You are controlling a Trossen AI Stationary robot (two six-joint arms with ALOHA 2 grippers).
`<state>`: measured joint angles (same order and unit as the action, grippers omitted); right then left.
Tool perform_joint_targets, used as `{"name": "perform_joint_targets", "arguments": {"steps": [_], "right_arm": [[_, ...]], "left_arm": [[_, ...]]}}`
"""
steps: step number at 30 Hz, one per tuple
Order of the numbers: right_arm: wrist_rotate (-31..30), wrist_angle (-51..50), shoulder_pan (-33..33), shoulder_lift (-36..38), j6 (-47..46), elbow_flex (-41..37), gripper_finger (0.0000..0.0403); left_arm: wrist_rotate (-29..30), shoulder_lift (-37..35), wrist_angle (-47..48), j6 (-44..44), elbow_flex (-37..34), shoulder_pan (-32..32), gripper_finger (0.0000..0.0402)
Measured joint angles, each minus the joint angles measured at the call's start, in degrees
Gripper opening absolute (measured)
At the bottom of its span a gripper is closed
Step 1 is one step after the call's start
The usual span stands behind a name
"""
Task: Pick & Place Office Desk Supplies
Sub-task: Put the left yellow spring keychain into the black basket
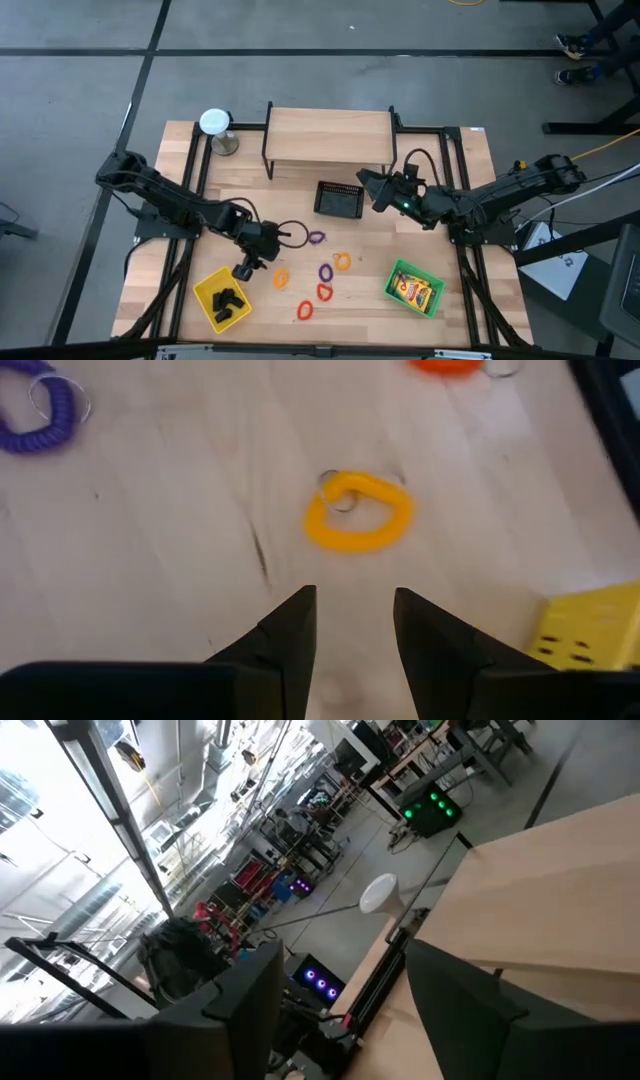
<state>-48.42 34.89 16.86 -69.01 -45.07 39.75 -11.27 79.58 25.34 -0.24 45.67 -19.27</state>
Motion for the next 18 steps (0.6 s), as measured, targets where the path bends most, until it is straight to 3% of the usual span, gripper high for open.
{"name": "perform_joint_targets", "arguments": {"steps": [5, 13, 18], "right_arm": [[0.02, -0.17, 0.00, -0.96, -1.85, 0.00, 0.0214], [0.85, 0.03, 0.00, -0.96, -2.52, 0.00, 0.0214], [2.82, 0.08, 0.00, -0.95, -2.50, 0.00, 0.0214]], "left_arm": [[0.22, 5.01, -0.28, 0.50, 1.73, 0.73, 0.0132], [1.11, 16.51, 3.12, 6.28, 11.11, 0.55, 0.0132], [0.11, 18.65, 3.53, 7.97, 12.20, 0.14, 0.0132]]}}
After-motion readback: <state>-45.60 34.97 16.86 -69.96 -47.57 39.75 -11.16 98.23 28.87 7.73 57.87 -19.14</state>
